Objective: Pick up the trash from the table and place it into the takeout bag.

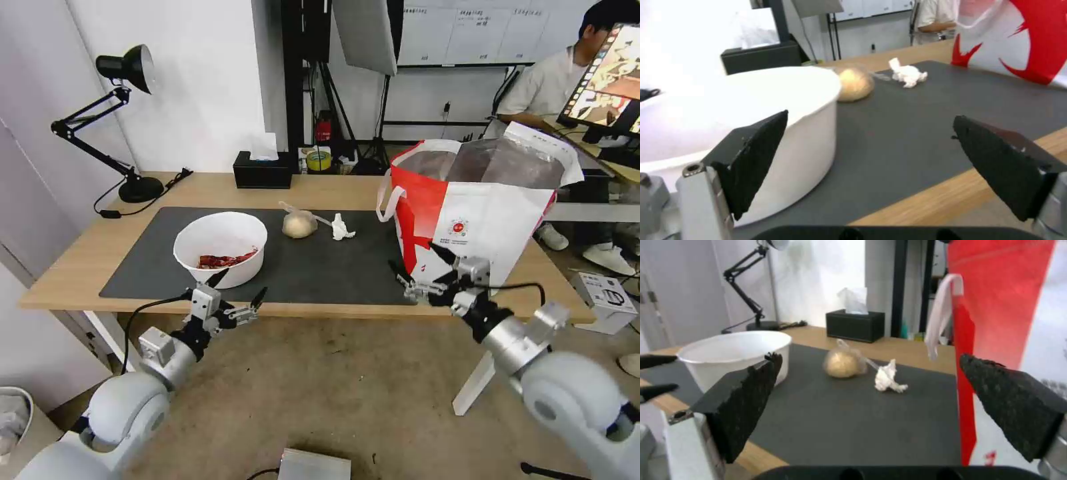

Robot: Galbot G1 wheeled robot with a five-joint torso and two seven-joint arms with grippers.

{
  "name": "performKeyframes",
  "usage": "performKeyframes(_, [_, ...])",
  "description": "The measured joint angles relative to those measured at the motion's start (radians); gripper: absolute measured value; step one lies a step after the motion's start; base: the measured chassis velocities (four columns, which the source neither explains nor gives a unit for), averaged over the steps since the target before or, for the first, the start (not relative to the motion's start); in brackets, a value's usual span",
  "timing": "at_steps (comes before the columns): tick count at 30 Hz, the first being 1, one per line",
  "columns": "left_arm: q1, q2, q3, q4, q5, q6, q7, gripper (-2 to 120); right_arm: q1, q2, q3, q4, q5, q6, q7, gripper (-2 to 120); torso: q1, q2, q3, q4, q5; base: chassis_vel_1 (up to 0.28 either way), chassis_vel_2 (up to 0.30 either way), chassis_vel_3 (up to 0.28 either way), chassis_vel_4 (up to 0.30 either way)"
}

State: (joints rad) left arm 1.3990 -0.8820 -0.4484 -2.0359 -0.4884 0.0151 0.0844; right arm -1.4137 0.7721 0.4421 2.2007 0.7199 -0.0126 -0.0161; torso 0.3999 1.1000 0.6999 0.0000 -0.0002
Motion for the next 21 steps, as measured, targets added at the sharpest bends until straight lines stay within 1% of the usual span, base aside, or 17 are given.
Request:
performKeyframes(3, [0.032,-0.001,-0.035,0.01,-0.005,-0.017,0.009,100,-0.035,0.041,-0.013,-0.016,-0.043,0.038,0.014,100,0.0,0.0,0.0,0.0002,0.0002,0.0,0.0,0.0,0.0])
performKeyframes(7, [0.049,-0.003,-0.053,0.028,-0.006,-0.035,0.014,100,-0.057,0.066,-0.02,-0.034,-0.061,0.063,0.027,100,0.0,0.0,0.0,0.0001,0.0,0.0,0.0,0.0,0.0])
performKeyframes(10, [0.07,-0.015,-0.077,0.045,-0.009,-0.047,0.02,100,-0.088,0.093,-0.025,-0.076,-0.075,0.104,0.039,100,0.0,0.0,0.0,0.0001,0.0002,0.0,0.0,0.0,0.0])
performKeyframes(13, [0.077,-0.021,-0.084,0.051,-0.015,-0.05,0.023,100,-0.1,0.099,-0.024,-0.091,-0.077,0.117,0.038,100,0.0,0.0,0.0,0.0001,0.0001,0.0,0.0,0.0,0.0])
performKeyframes(15, [0.08,-0.033,-0.091,0.072,-0.025,-0.059,0.026,100,-0.121,0.106,-0.018,-0.111,-0.084,0.139,0.035,100,0.0,0.0,0.0,0.0,0.0001,0.0,0.0,0.0,0.0])
performKeyframes(21, [0.09,-0.048,-0.096,0.094,-0.025,-0.073,0.032,100,-0.134,0.114,-0.017,-0.115,-0.085,0.144,0.034,100,0.0,0.0,0.0,0.0001,0.0,0.0,0.0,0.0,0.0])
